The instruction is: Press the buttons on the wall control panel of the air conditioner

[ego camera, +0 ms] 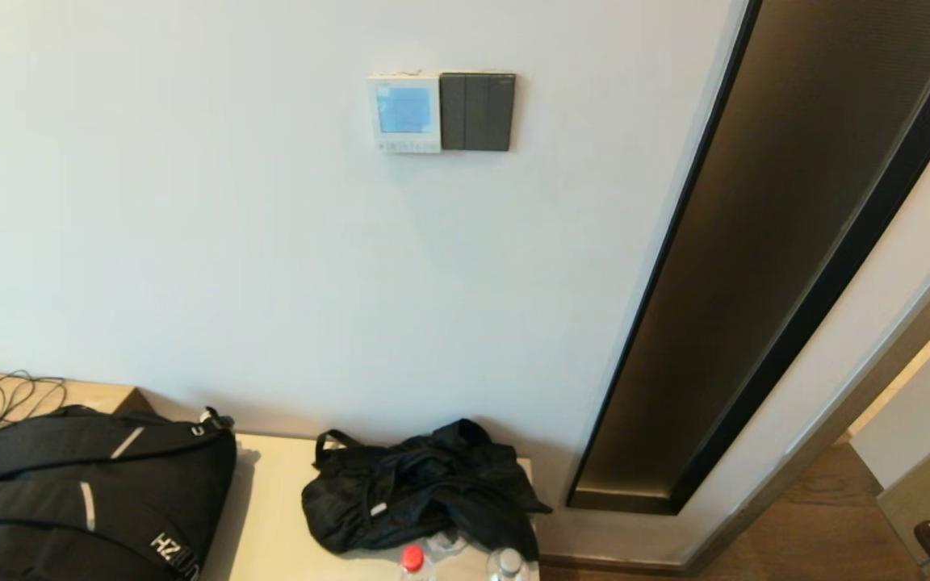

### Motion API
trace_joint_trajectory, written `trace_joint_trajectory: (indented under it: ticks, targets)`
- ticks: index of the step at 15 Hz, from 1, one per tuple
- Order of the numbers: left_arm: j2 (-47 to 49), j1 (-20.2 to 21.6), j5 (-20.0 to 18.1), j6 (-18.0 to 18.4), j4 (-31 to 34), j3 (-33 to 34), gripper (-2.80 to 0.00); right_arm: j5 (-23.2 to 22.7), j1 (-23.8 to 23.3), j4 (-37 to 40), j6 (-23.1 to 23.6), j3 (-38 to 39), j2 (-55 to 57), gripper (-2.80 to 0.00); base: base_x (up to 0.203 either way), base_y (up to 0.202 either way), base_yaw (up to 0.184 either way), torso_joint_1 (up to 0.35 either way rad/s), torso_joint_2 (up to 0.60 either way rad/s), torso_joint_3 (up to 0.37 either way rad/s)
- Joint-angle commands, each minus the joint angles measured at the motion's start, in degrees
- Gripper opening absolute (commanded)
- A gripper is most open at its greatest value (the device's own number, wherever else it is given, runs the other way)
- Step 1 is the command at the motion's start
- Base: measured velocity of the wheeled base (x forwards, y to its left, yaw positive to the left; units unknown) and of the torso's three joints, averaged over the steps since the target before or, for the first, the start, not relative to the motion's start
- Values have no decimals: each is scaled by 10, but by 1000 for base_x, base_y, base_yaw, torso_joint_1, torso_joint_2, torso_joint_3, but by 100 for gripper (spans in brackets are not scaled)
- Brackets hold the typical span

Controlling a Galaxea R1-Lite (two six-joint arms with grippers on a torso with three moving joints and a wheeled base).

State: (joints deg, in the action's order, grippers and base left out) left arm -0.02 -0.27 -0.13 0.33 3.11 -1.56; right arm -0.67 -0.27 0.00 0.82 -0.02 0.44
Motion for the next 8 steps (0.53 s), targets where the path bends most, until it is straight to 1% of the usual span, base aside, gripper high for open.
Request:
trace_joint_trajectory:
  ticks: [1, 3, 8]
  targets:
    - [-1, 0, 3, -2, -5, 2, -280, 0, 0, 0, 0, 0, 1, -280, 0, 0, 0, 0, 0, 0]
    - [-1, 0, 4, -8, -6, 2, -280, 0, 0, 0, 0, 0, 1, -280, 0, 0, 0, 0, 0, 0]
    - [-1, 0, 4, -9, -7, 2, -280, 1, 0, 0, 0, 0, 1, -280, 0, 0, 0, 0, 0, 0]
